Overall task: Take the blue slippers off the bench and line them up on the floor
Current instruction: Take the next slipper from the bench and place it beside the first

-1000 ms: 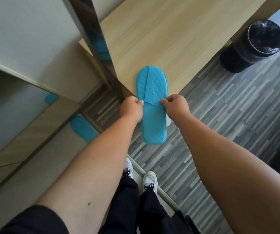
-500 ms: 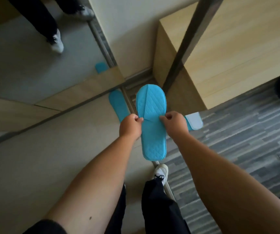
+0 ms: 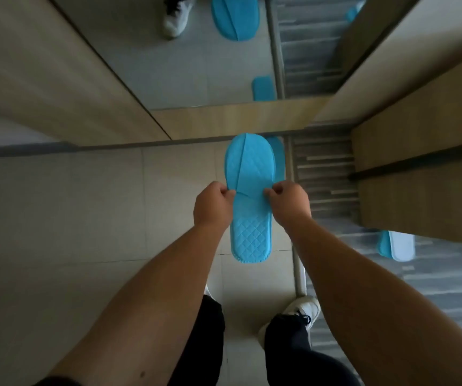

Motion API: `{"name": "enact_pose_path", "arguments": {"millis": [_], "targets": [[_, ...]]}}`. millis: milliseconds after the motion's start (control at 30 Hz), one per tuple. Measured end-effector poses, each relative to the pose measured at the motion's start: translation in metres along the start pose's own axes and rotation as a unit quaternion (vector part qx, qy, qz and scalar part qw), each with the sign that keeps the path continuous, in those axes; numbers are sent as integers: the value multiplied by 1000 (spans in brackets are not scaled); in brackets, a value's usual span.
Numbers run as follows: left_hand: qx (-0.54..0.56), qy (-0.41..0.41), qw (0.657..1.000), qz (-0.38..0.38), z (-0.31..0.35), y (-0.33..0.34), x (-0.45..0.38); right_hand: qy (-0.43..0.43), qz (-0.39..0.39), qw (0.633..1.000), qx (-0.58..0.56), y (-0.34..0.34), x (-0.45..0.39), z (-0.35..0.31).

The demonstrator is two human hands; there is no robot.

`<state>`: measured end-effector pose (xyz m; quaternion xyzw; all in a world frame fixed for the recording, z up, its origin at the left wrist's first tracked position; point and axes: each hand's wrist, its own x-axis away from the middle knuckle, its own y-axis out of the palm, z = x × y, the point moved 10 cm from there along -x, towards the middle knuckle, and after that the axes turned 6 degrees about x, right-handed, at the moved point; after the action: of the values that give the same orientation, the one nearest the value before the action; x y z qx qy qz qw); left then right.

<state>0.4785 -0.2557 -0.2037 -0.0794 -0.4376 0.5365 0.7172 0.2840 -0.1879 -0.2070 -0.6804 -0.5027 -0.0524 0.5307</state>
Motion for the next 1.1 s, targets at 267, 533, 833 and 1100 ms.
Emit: {"name": "enact_pose_path", "arguments": {"millis": [267,533,833,1100], "targets": [[4,-25,999,20,-107,45,-113,-8,-6,998,64,124,-106,11],[17,-30,999,32,-184,137,-235,-26,13,996,84,217,-241,51],[0,1,999,34,-199,175,-299,-16,16,997,78,255,-305,65],[-23,20,999,25,-202,182,-315,-11,26,996,82,261,-317,68]]}}
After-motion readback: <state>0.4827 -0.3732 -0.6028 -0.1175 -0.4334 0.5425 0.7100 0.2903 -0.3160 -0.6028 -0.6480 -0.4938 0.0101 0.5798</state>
